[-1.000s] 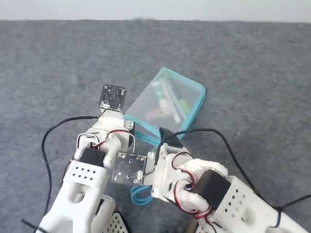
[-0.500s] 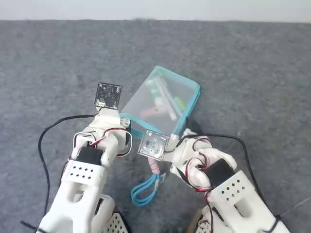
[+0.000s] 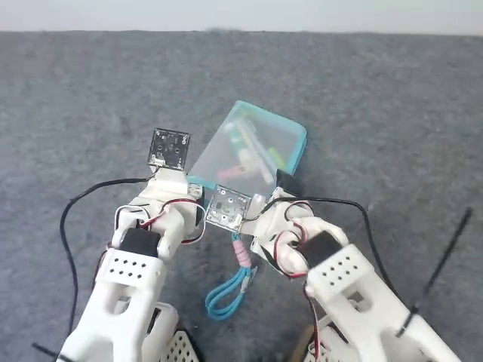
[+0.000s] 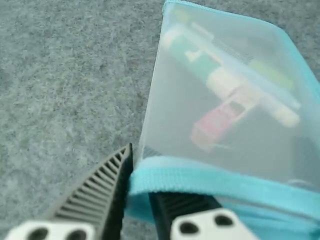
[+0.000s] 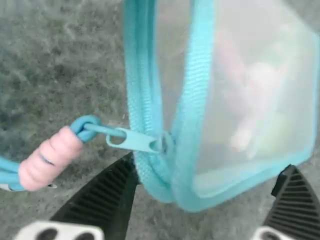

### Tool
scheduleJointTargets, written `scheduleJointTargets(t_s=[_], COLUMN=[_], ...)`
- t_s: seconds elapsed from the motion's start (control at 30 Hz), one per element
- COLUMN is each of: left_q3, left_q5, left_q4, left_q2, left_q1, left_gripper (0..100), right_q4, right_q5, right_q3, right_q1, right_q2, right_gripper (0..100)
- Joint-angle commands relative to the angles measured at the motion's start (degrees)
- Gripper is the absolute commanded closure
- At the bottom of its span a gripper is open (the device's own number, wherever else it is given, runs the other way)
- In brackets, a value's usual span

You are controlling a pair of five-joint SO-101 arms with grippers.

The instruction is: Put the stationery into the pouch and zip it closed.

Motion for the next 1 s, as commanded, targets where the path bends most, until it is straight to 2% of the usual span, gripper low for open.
scheduleJointTargets(t_s=[0.0,0.37,0.47,0.67,0.83,0.97], left_q3=[-3.47,-3.74,-3.74,-3.65,-5.14,-9.36], left_q5=[1.05,1.05,1.05,0.62,-1.76,-1.85], left_q4=[0.44,2.02,2.02,2.02,2.2,6.95], left_q2=[0.18,-0.18,-0.18,-0.18,-0.35,-0.35], left_q1=[0.62,0.62,1.32,2.2,1.85,-0.62], left_gripper=[99,99,99,99,99,95], right_q4=[-1.98,-4.18,-5.49,-7.96,-1.89,0.84], right_q5=[-0.88,-0.7,-0.79,-1.14,-8.62,-9.85], right_q3=[-5.8,-8.62,-8.97,-11.25,-20.4,-24.44], right_q1=[0.48,0.48,0.57,1.01,7.52,10.07], right_q2=[1.8,2.07,4.44,10.07,13.23,15.52], right_gripper=[61.9,62.7,71.9,98.3,99.1,99.1])
